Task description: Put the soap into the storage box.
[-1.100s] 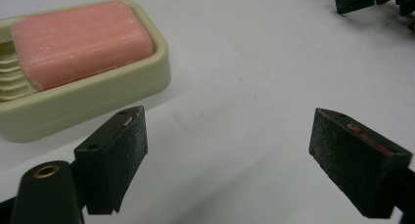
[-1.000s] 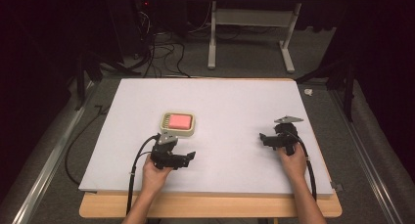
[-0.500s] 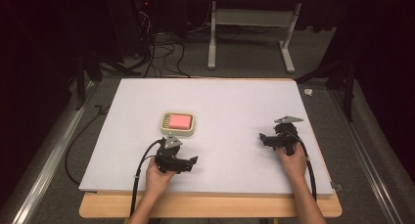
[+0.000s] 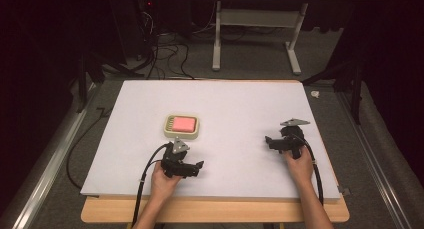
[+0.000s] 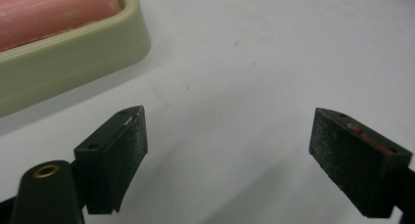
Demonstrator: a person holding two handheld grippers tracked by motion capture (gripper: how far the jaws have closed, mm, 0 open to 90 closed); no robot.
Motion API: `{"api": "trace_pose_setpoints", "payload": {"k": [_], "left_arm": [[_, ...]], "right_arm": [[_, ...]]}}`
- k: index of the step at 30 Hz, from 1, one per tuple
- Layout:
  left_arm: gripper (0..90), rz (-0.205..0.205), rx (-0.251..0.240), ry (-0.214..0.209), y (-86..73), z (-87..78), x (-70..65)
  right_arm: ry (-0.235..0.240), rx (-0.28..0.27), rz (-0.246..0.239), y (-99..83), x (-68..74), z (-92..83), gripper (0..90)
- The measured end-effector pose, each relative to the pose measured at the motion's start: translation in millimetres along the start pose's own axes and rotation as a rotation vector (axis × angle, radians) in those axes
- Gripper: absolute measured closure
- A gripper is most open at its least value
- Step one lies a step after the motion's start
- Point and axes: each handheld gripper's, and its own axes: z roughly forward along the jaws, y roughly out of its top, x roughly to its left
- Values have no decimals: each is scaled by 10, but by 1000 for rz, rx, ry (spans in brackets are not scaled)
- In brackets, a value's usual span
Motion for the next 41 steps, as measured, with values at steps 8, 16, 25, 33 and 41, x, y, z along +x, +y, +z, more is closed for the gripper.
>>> {"api": "trace_pose_setpoints", "payload": {"k": [8, 16, 25, 33, 41], "left_arm": [[152, 3, 19, 0, -41, 72, -23], [152, 5, 22, 13, -53, 107, -36], [148, 32, 20, 42, -75, 125, -65], [146, 34, 15, 44, -83, 126, -67], [147, 33, 14, 44, -85, 126, -66]], "right_arm": [[-1, -2, 0, -1, 1, 1, 147], [-2, -2, 0, -1, 1, 1, 147], [-1, -2, 0, -1, 1, 1, 147], [-2, -2, 0, -1, 1, 1, 147], [-2, -3, -1, -1, 1, 1, 147]]}}
